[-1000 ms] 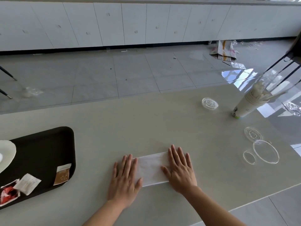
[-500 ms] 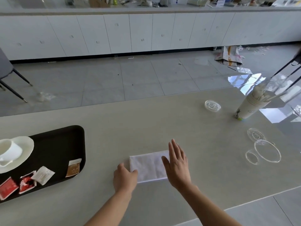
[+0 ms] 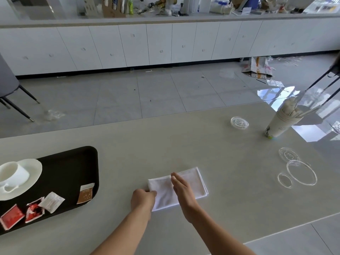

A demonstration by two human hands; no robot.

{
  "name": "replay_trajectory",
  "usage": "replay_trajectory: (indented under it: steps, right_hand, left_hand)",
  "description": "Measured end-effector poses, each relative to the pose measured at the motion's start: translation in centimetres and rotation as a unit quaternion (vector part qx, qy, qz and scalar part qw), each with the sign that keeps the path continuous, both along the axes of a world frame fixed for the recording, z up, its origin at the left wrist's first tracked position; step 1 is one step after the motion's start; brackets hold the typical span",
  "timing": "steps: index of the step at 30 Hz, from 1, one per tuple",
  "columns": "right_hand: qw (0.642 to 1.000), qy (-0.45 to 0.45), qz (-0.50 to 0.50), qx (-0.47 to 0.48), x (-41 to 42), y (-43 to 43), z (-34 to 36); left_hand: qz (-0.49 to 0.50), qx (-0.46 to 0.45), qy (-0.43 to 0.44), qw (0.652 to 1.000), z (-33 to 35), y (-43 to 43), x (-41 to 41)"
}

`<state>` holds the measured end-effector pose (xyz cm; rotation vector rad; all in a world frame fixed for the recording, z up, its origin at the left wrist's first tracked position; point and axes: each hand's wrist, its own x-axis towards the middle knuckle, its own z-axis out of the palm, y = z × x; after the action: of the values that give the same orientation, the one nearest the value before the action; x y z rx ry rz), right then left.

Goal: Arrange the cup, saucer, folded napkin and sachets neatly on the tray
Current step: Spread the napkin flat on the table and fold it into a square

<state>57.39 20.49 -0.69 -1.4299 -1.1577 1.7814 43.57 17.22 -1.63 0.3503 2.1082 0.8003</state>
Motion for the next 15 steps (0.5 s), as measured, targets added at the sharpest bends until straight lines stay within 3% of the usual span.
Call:
replay_trajectory:
  steps: [8,15]
  right_hand:
    - [0.999,-0.007,-0.041,0.013,2.7,-3.4,-1.7]
    - [0.999,-0.019,0.025,0.029,3.4,-2.9,-0.8]
  left_hand:
    - [0.013,0.02,0.035,0.999,0.3,-0.2,-0.5]
    - [0.029,0.047,-0.06,0.997,-0.4,0.0,-0.7]
